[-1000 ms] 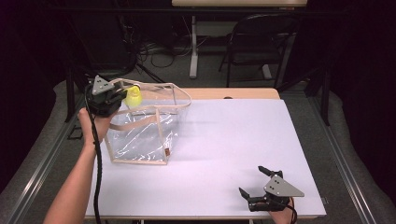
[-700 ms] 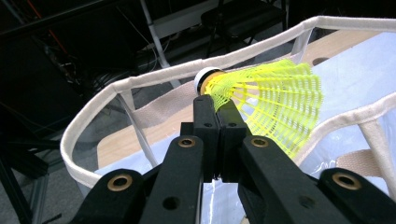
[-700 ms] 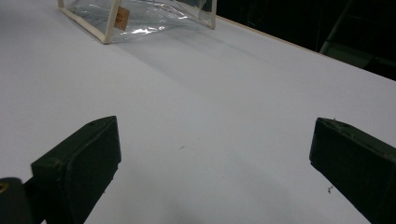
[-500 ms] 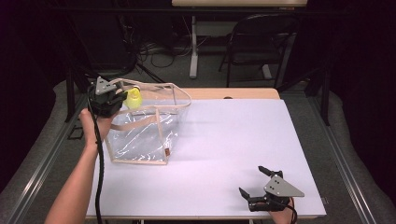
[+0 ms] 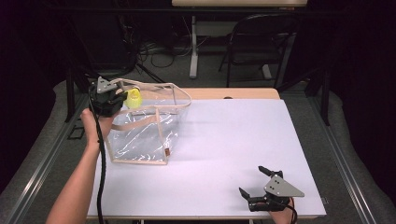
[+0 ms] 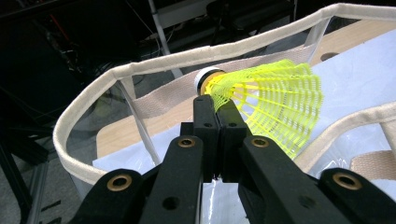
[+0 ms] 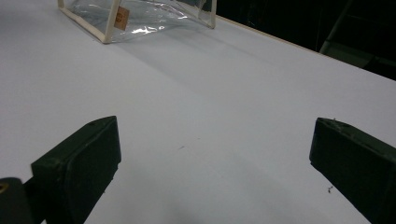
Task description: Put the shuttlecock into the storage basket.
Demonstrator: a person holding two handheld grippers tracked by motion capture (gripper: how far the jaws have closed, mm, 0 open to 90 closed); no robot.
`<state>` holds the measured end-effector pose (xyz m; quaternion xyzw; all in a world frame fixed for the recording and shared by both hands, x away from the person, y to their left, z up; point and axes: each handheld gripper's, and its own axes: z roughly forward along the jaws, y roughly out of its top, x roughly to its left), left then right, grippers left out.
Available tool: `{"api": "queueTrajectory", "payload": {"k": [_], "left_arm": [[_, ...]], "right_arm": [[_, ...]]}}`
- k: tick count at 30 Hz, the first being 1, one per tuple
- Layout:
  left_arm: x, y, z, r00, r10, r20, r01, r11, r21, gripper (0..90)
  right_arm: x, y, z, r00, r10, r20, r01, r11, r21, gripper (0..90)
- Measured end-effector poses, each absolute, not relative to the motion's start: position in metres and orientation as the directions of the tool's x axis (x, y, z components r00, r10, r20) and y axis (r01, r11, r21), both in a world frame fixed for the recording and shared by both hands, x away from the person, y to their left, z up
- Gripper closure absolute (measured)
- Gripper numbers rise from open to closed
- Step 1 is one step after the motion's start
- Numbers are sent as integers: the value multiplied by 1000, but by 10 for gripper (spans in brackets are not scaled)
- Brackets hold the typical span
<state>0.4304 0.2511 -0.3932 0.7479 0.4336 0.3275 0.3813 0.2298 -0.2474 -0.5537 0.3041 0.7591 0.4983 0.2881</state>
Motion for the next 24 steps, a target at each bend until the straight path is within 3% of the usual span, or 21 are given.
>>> {"api": "queueTrajectory", "payload": {"k": [24], "left_arm": [[436,249,-397,398,900,177,430,-354,831,887]], "right_arm": [[230,-247,-554,-651,748,-133,175,319,931,15]]}}
